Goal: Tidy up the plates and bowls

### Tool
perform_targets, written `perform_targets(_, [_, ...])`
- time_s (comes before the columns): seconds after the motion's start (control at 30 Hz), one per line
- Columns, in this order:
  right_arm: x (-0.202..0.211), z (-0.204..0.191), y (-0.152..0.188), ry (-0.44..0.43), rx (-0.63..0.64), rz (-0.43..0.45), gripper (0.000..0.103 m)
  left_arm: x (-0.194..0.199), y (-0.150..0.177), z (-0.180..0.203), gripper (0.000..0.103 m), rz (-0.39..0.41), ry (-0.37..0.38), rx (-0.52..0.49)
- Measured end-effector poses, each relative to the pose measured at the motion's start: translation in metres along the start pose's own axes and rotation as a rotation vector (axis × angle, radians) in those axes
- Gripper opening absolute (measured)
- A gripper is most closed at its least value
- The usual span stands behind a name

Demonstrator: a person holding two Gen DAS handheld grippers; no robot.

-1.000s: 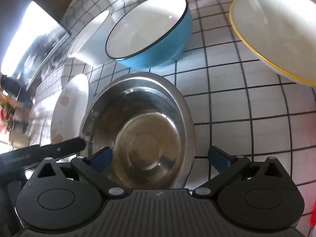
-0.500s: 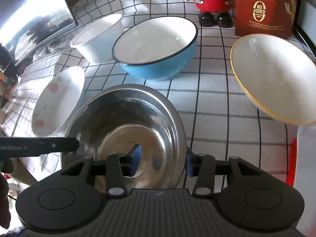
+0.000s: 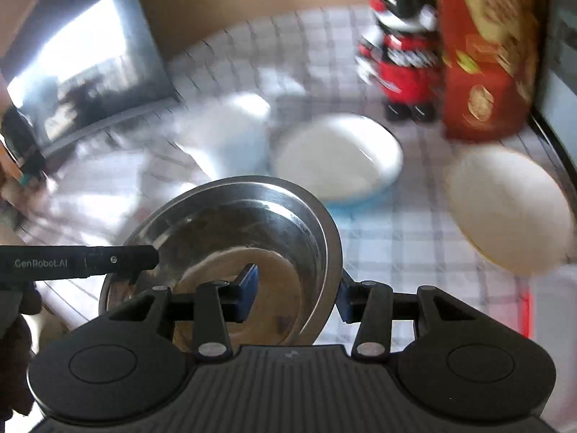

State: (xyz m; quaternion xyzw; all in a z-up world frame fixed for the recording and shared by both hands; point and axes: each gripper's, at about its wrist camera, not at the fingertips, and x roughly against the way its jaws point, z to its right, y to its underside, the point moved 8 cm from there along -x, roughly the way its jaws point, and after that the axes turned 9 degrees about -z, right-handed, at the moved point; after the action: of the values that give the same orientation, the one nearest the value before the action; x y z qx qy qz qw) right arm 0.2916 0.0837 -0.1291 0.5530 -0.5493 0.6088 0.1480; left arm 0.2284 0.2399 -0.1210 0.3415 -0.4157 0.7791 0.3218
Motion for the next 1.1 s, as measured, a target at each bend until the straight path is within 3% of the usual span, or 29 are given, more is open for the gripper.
perform_targets(0.17, [-0.050, -0.067, -0.023, 0.018, 0.047, -0.029, 0.045, 0.016, -0.013, -0.073, 0.021, -0.005, -0.091, 0.058])
perform_targets(0.33, [-0.092, -0.106, -0.025, 0.092, 0.070, -0.069, 0.045, 0.012, -0.020, -0.120, 0.021, -0.033, -0.107, 0.039])
perform_targets(0.47, [-0.114, -0.112, -0.018, 0.116, 0.039, -0.124, 0.045, 0.000, -0.021, -0.135, 0.021, -0.055, -0.120, 0.046])
perform_targets(0.7, [-0.131, -0.115, -0.017, 0.118, 0.114, -0.155, 0.045, -0.011, -0.019, -0.141, 0.021, -0.055, -0.167, 0.063])
perform_targets(0.83, [-0.138, -0.114, -0.023, 0.103, 0.144, -0.137, 0.045, -0.021, -0.021, -0.142, 0.021, -0.051, -0.249, -0.012])
perform_targets(0.97, [-0.141, -0.111, -0.025, 0.081, 0.164, -0.137, 0.045, -0.022, -0.022, -0.143, 0.022, -0.043, -0.277, -0.022])
perform_targets(1.1, [-0.133, -0.111, -0.028, 0.104, 0.222, -0.092, 0.045, -0.024, -0.022, -0.152, 0.033, -0.052, -0.287, 0.022])
